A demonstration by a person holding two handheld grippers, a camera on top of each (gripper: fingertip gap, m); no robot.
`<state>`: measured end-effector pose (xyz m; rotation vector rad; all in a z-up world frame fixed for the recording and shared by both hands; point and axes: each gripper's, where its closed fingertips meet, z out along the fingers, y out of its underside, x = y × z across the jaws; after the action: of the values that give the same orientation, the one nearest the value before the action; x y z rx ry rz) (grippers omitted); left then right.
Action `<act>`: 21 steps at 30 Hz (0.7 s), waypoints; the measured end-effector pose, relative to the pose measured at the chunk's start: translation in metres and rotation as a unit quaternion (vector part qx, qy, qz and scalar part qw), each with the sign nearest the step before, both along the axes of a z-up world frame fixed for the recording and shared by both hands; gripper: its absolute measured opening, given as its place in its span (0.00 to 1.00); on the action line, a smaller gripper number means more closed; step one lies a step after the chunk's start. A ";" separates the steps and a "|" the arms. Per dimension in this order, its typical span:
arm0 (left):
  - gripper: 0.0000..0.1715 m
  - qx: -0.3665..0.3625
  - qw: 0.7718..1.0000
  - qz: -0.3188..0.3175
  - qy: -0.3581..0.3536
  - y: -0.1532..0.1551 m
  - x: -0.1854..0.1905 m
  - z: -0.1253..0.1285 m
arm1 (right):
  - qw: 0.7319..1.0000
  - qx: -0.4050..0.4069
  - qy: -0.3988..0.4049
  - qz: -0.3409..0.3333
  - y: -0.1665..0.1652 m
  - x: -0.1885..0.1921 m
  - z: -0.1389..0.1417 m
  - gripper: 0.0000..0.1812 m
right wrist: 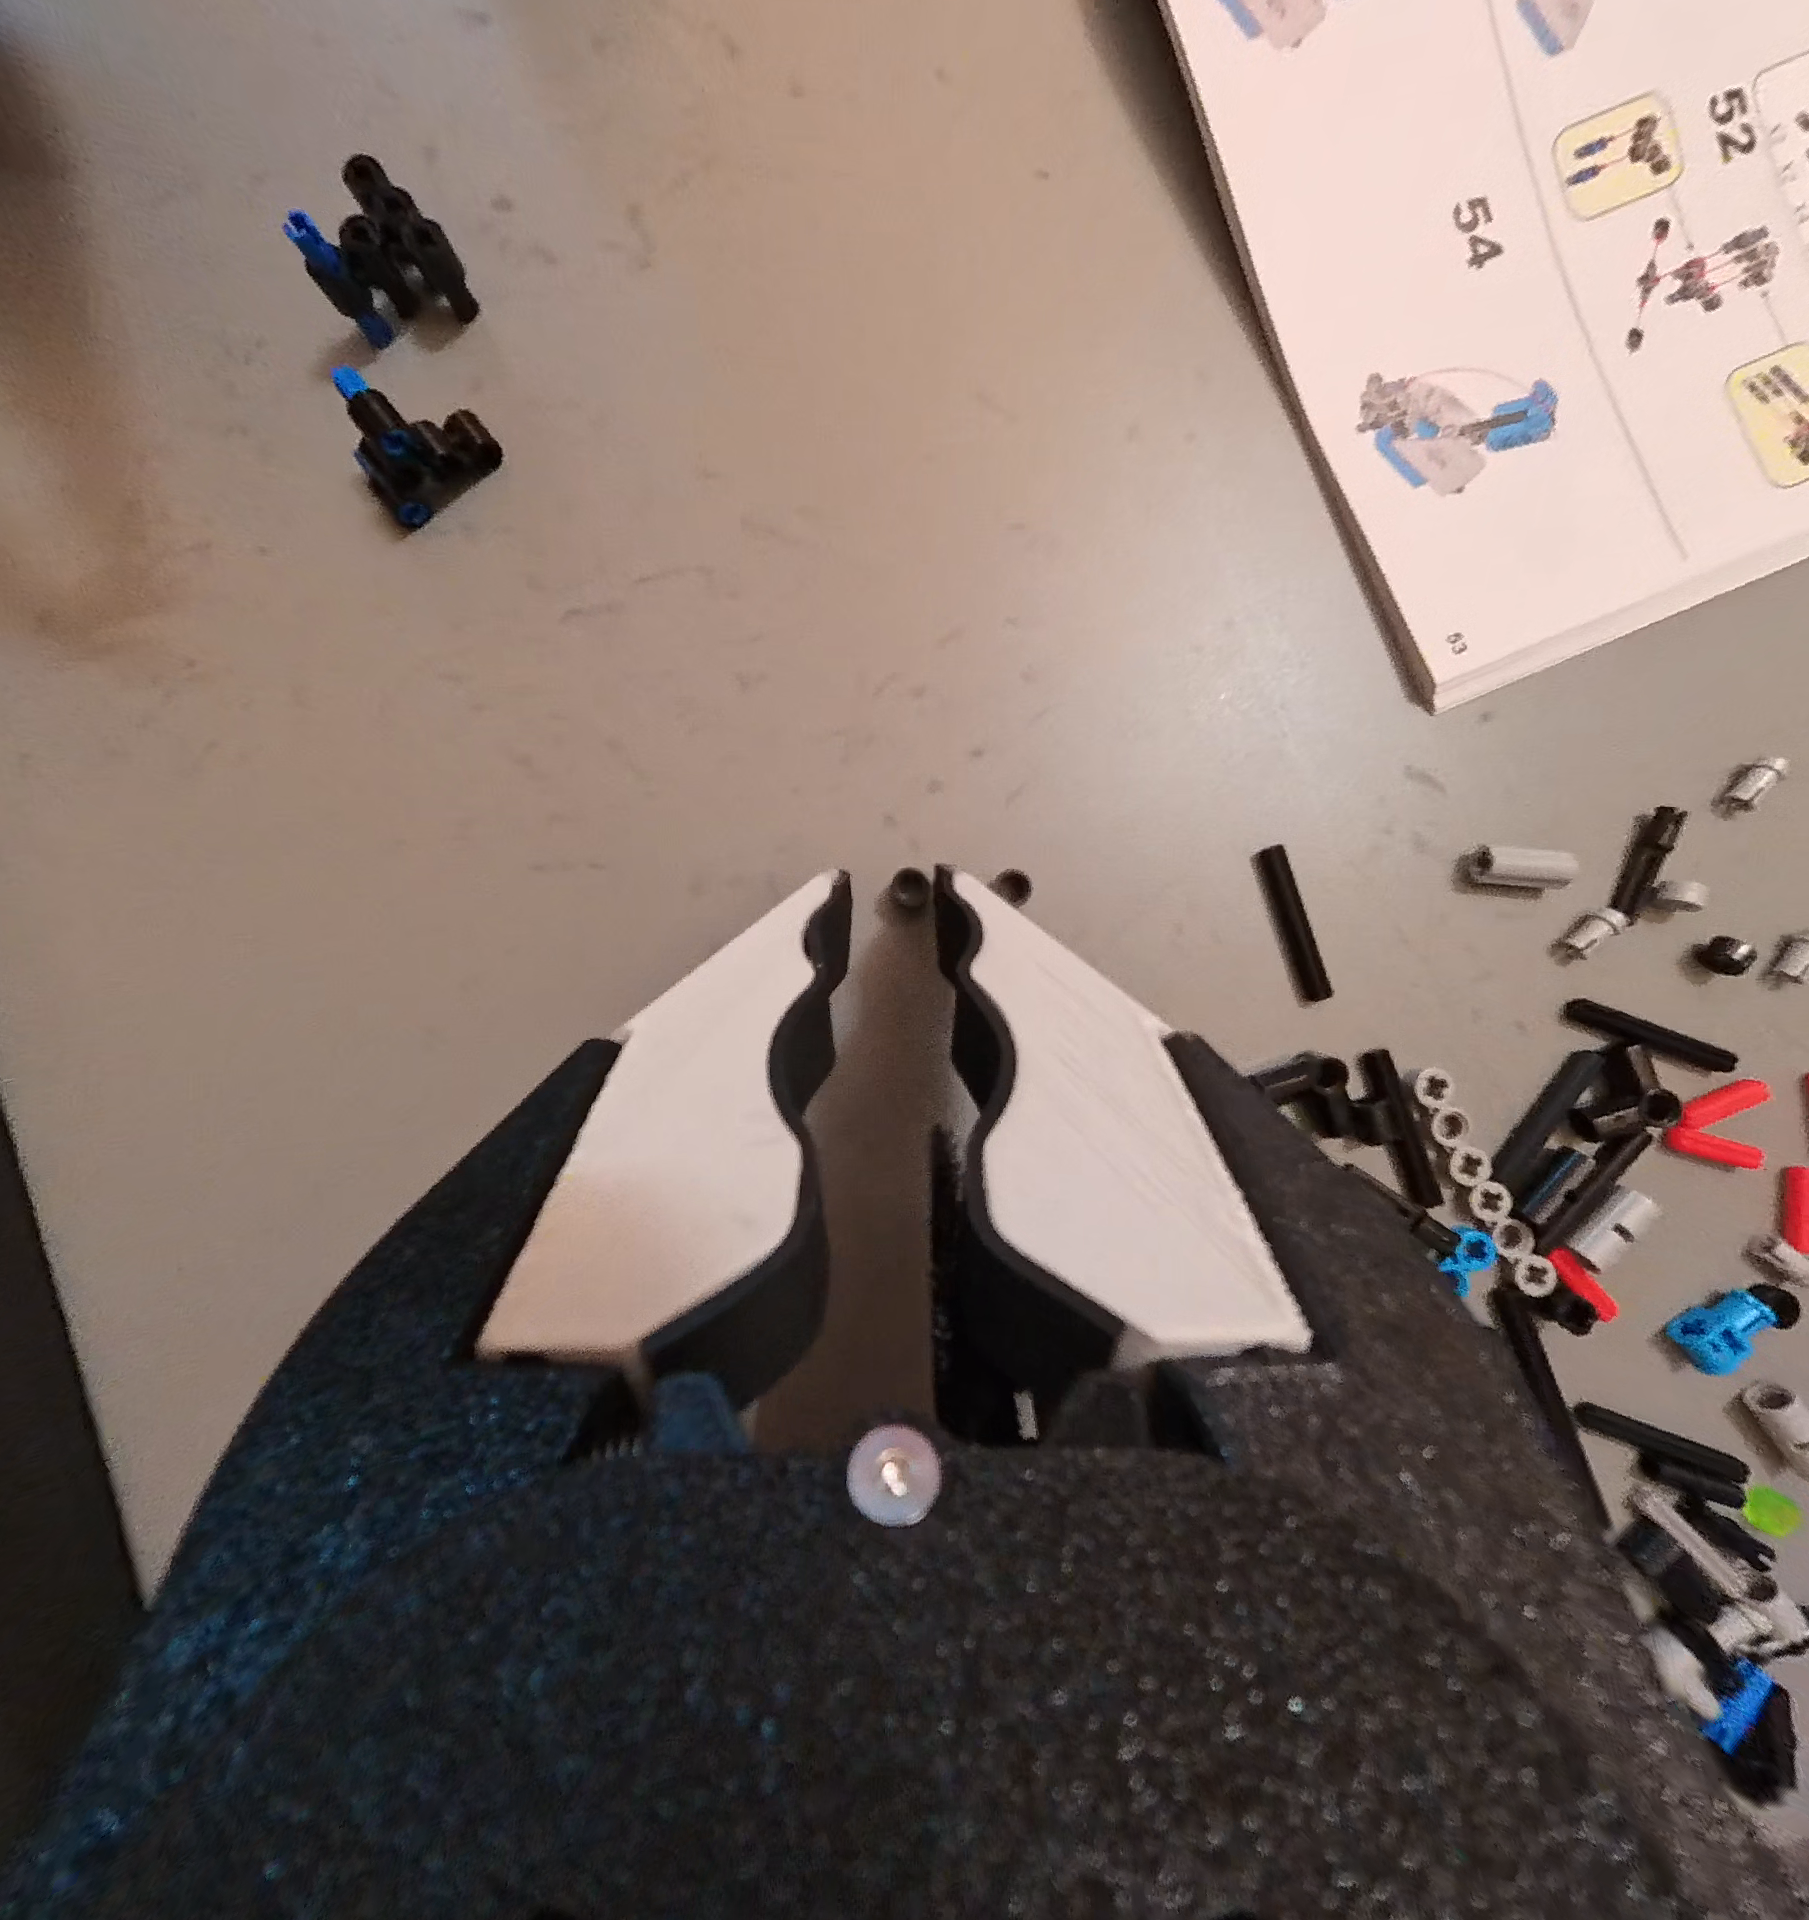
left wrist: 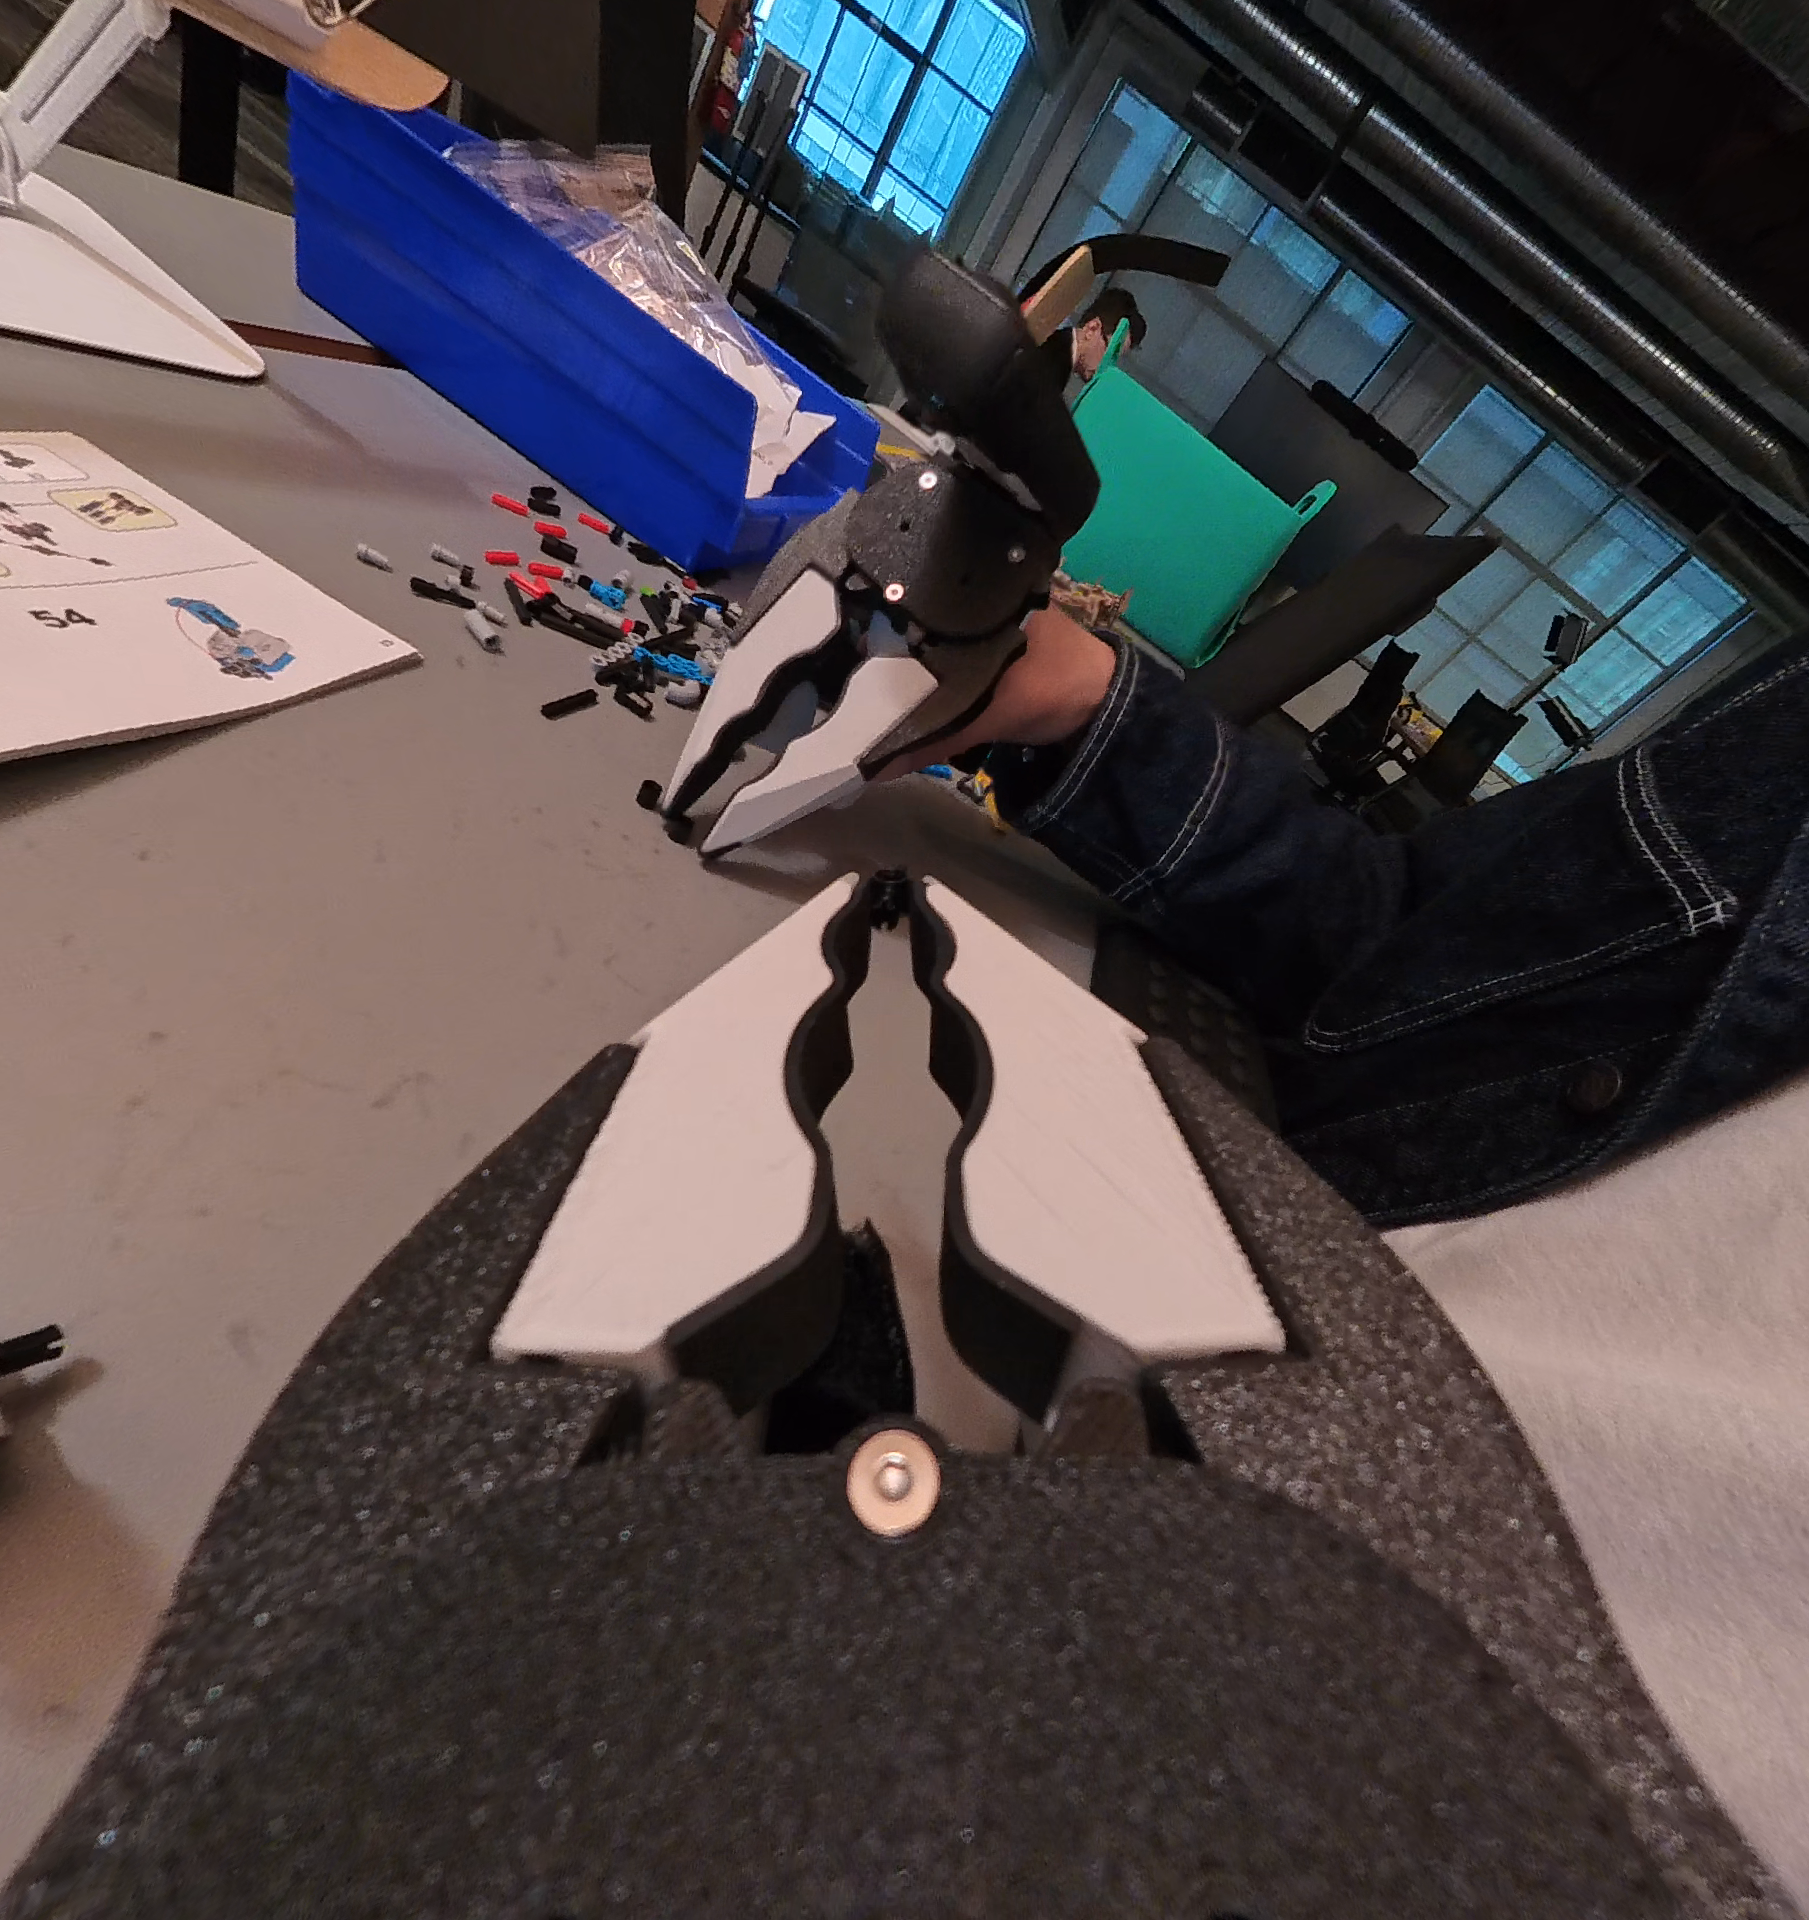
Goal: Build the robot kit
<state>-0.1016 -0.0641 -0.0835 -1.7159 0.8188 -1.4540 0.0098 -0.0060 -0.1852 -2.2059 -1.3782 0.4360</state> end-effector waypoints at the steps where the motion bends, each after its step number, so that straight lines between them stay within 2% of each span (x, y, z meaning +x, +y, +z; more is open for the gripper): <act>1: 0.04 0.000 1.000 0.001 0.000 0.000 0.000 0.000 | 1.000 -0.002 0.002 -0.001 0.000 0.000 -0.002 0.08; 3: 0.04 0.003 1.000 0.007 0.004 0.002 0.000 -0.001 | 1.000 -0.002 0.010 -0.008 0.003 -0.001 -0.003 0.04; 6: 0.04 -0.008 1.000 0.011 -0.018 0.005 -0.003 0.005 | 0.999 0.013 0.027 -0.020 0.008 -0.002 0.003 0.04; 7: 0.04 -0.014 0.999 0.015 -0.038 0.007 -0.006 0.011 | 0.997 0.010 0.071 -0.018 0.004 -0.014 0.017 0.04; 9: 0.03 -0.040 0.995 0.005 -0.094 0.007 -0.011 0.025 | 0.977 0.019 0.211 -0.013 -0.005 -0.050 0.068 0.03; 11: 0.03 -0.071 0.987 -0.007 -0.141 0.008 -0.016 0.034 | 0.931 0.003 0.365 0.021 -0.031 -0.090 0.122 0.03; 12: 0.03 -0.083 0.984 -0.015 -0.160 0.007 -0.018 0.038 | 0.915 0.014 0.402 0.032 -0.039 -0.103 0.137 0.03; 16: 0.03 -0.105 0.972 -0.028 -0.209 0.006 -0.024 0.050 | 0.882 0.032 0.469 0.035 -0.045 -0.126 0.157 0.03; 21: 0.03 -0.117 0.965 -0.033 -0.231 0.006 -0.027 0.054 | 0.876 0.035 0.480 0.039 -0.048 -0.130 0.159 0.03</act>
<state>-0.1282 -0.0580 -0.0299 -1.4284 0.4686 -1.9588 -0.1199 -0.0539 -0.0263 -1.4720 -0.8783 1.2698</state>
